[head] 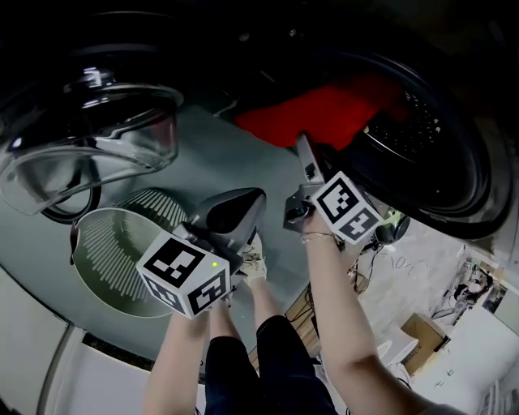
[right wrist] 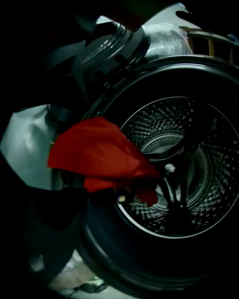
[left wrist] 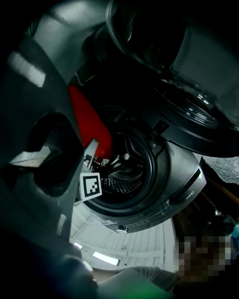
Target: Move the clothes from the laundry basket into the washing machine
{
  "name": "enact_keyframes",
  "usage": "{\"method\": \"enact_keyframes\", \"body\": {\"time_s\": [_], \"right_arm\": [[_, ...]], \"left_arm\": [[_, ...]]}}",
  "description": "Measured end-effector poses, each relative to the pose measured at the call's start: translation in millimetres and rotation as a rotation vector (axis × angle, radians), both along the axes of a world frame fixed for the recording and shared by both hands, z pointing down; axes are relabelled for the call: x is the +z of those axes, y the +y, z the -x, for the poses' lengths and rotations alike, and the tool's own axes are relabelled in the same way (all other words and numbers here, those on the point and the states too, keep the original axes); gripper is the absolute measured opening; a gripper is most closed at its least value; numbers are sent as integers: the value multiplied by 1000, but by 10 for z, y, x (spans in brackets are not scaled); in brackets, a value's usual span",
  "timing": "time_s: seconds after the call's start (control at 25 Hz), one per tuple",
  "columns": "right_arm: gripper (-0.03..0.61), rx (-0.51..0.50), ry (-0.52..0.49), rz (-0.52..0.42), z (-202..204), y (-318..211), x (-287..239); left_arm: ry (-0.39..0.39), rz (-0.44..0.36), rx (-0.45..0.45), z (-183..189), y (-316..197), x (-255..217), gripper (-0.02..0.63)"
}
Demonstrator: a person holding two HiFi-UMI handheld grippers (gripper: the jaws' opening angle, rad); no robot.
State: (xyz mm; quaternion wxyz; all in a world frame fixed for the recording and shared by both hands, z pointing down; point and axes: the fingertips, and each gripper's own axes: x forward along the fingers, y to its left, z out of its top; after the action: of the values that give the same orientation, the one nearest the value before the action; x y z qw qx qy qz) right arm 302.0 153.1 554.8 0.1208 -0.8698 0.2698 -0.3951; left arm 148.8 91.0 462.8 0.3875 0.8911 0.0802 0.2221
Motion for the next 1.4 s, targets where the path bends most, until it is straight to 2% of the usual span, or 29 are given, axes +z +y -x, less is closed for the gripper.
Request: {"method": "enact_keyframes", "body": {"time_s": [0.12, 0.28, 0.36, 0.52, 0.64, 0.76, 0.84, 1.04, 1.4], "right_arm": [[532, 33, -108, -28, 183, -110, 389], [521, -21, -161, -35, 215, -392, 685], [430, -23, -150, -30, 147, -461, 697], [290, -5, -142, -27, 33, -425, 630], [99, -41, -95, -6, -5, -379, 476], [81, -102, -45, -19, -19, -355, 196], [80, -103, 30, -35, -95, -295, -69], [78, -43, 295, -34, -511, -129, -718], [80, 81, 487, 2, -1310, -38, -1203]], "left_arm": [[2, -2, -4, 30, -10, 21, 2], [-10, -10, -14, 133, -80, 42, 2], [-13, -13, -10, 176, -86, 63, 2], [-30, -26, -17, 216, -50, 124, 2], [-36, -31, -39, 219, -37, 147, 2], [-37, -33, -58, 201, -38, 113, 2], [-32, -34, -60, 190, -37, 70, 2], [-17, -32, -52, 145, -14, -52, 2], [3, -30, -40, 77, 19, -113, 2]]}}
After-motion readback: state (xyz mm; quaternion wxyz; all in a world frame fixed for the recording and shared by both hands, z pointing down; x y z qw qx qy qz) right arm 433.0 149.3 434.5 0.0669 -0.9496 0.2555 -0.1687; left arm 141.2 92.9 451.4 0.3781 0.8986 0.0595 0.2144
